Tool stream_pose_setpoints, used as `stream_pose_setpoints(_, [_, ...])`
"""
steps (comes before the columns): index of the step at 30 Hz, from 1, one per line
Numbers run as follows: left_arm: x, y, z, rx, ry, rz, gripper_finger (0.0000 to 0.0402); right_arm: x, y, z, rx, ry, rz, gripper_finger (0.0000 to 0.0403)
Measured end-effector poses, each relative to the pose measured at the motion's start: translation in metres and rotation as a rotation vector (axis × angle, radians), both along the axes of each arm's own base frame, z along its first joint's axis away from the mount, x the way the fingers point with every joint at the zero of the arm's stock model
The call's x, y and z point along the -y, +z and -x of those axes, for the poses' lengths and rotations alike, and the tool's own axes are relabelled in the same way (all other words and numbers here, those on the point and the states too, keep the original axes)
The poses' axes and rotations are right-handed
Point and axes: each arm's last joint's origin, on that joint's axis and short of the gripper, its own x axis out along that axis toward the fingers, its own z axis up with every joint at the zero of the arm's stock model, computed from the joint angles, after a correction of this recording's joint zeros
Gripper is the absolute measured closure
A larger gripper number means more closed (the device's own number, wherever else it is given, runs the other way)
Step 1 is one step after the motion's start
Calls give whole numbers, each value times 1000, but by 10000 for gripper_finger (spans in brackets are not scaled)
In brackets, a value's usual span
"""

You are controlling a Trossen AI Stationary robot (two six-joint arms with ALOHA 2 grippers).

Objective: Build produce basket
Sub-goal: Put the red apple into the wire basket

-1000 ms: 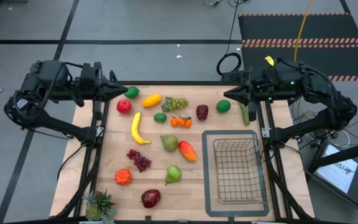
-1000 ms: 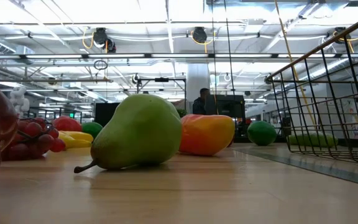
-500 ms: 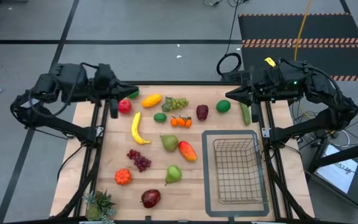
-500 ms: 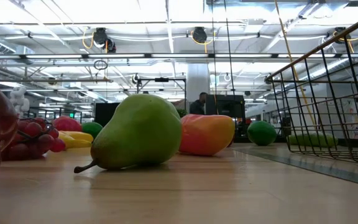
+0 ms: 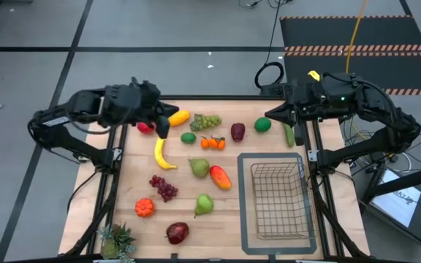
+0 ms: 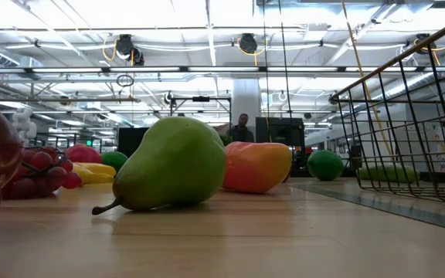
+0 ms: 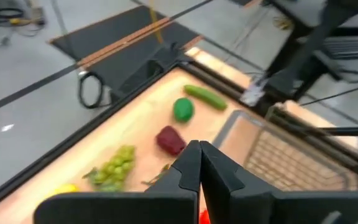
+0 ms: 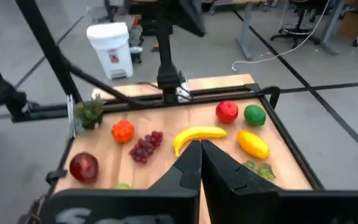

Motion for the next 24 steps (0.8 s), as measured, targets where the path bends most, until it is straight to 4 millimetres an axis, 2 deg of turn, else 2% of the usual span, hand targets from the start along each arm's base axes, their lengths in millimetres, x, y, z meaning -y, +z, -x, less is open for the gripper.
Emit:
stream_pose_setpoints(2, [-4,-4,-3,-28,42,8,396,0,-1,0,-17,11,30,403])
stream_pose_setpoints(6, [-18,-17,-5,-73,212,131,396,2,-1,0,-23,-12,101,403])
stream_pose_setpoints(10, [-30,-35,-1,-212,377,219,393,4,-2,0,-38,-42,164,403])
stream_pose_setpoints(13, [-42,-48,7,-353,474,280,378,8,-5,-1,-55,-89,232,403])
stream_pose_setpoints(17, [-54,-56,18,-459,582,364,357,14,-3,-3,-37,-165,267,403])
stream_pose_setpoints(24, [-78,-69,21,-496,652,434,314,21,-1,-6,-3,-231,204,403])
